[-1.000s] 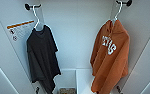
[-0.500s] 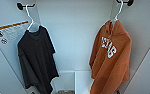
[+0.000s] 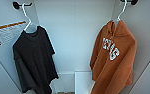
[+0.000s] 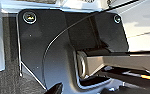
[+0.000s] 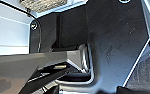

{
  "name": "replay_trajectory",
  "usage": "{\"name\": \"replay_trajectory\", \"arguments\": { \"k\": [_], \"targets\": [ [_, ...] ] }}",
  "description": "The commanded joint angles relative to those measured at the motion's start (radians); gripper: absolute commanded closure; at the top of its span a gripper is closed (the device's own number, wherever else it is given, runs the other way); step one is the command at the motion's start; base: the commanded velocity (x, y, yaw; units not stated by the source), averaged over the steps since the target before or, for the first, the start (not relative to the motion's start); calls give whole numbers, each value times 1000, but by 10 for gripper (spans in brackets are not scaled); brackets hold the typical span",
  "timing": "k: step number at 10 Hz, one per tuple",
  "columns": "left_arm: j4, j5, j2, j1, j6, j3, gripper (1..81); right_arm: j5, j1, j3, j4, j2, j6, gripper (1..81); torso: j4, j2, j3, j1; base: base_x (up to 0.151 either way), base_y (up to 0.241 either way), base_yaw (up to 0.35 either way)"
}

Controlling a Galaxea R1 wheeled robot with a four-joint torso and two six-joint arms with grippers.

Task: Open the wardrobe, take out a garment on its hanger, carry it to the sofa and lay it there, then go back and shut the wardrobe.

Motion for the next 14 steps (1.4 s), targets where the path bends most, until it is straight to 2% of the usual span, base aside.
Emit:
{"name": "replay_trajectory", "arguments": {
  "k": [1, 2, 3, 4, 5, 7, 9, 10, 11, 12, 13, 14],
  "targets": [
    [-13, 58, -9, -19, -4, 5, 10, -65, 14, 11, 4, -3, -2, 10, 0, 0, 0, 0, 0, 0, 0],
    [-13, 61, -8, -23, -4, 4, 10, -63, 10, 11, 3, -3, -2, 10, 0, 0, 0, 0, 0, 0, 0],
    [-16, 67, -1, -29, -4, 4, 10, -63, 10, 11, 4, -1, -2, 10, -27, 0, 0, -1, 0, 0, 0],
    [-14, 70, 6, -34, -4, 1, 10, -62, 10, 13, 6, -1, -2, 10, -74, 0, 0, -1, 0, 0, 0],
    [-14, 73, 8, -40, -4, 1, 10, -61, 9, 14, 6, -1, -2, 10, -98, 0, 0, -1, 0, 0, 0],
    [-11, 127, 11, -63, -4, 1, 10, -61, 7, 11, 7, -1, -2, 10, -147, 0, 0, -1, 0, 0, 0],
    [-6, 127, 11, -68, -4, 1, 10, -61, 7, 11, 6, -3, -2, 10, -215, 0, 0, -1, 0, 0, 0],
    [-10, 126, 8, -77, -4, 1, 10, -60, 6, 11, 6, -1, -2, 10, -233, 0, 0, -1, 0, 0, 0],
    [-10, 127, 5, -85, -4, 1, 10, -60, 6, 11, 6, -1, -2, 10, -194, 0, 0, -1, 0, 0, 0],
    [-10, 127, -1, -98, -4, 7, 10, -60, 7, 11, 4, -1, -2, 10, -213, 0, 0, -1, 0, 0, 0],
    [-8, 130, -8, -117, -4, 15, 10, -60, 7, 11, 6, -1, 0, 10, -223, 0, 0, -1, 0, 0, 0],
    [-2, 129, -34, -137, -4, 51, 10, -43, 6, 10, 7, -1, 1, 10, -223, 0, 0, -1, 0, 0, 0]
  ]
}}
